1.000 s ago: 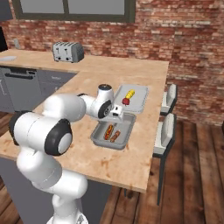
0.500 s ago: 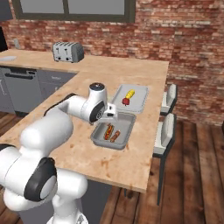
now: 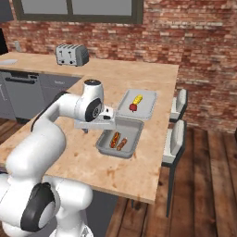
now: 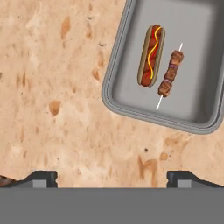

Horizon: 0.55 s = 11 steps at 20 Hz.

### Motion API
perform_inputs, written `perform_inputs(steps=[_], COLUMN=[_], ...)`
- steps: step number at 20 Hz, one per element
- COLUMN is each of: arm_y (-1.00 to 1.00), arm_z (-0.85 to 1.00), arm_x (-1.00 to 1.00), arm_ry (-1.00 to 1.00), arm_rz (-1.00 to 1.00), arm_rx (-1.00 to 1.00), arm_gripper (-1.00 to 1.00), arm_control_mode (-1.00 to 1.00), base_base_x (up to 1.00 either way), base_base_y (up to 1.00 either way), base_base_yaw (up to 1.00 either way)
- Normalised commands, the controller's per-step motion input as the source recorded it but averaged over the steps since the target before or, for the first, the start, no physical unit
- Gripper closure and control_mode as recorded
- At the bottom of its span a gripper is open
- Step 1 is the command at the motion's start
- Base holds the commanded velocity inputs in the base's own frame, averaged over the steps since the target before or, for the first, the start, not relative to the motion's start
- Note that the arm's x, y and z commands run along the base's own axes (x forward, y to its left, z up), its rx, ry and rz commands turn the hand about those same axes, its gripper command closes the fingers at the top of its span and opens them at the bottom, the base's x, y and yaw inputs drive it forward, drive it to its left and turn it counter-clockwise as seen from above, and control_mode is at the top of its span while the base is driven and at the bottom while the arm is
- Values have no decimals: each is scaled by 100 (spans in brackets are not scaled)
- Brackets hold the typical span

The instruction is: Place the cold items (bell pepper and corn) from the fridge in one tupperware on the dining counter. Place the warm items (kebab skewer and hot dog) in the stove area in another tupperware.

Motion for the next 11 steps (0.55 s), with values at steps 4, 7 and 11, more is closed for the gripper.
perform_inputs(steps=[4, 7, 11], arm_y=[3, 1, 1], arm_z=[30, 17, 6], arm_x=[-59, -68, -73], arm_ry=[-5, -9, -18], arm_rz=[0, 0, 0], arm_rx=[-2, -3, -2], arm_gripper=[-100, -100, -100], arm_control_mode=[-100, -100, -100], base_base_x=[0, 0, 0], base_base_y=[0, 0, 0], base_base_yaw=[0, 0, 0])
